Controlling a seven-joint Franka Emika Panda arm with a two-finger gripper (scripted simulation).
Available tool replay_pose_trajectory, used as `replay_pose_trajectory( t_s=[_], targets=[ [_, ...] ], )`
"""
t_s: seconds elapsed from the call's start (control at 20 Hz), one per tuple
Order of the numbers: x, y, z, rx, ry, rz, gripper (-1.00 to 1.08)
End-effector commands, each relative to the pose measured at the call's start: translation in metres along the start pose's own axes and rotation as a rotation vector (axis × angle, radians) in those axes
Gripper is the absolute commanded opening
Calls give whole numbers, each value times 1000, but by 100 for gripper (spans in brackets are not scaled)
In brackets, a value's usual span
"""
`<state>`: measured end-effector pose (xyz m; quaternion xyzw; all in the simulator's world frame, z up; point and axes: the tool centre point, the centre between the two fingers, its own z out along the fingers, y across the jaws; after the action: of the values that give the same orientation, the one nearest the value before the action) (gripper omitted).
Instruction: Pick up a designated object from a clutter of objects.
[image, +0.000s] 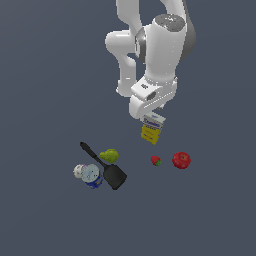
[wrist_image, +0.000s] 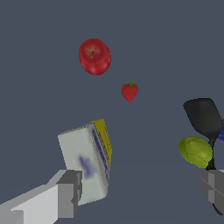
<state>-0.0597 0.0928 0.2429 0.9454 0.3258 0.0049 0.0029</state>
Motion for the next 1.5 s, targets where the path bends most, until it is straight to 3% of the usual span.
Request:
replay_pose_trajectory(
  t_s=[0.0,0.6,1.05,1.45],
  targets=[
    [-4,-13,11,3,-1,-77,100],
    [-17,-49,38,9,-6,-281,100],
    [-18,-50,44,10,-6,-289,100],
    [-19,-52,74,10,-6,-293,100]
  ],
)
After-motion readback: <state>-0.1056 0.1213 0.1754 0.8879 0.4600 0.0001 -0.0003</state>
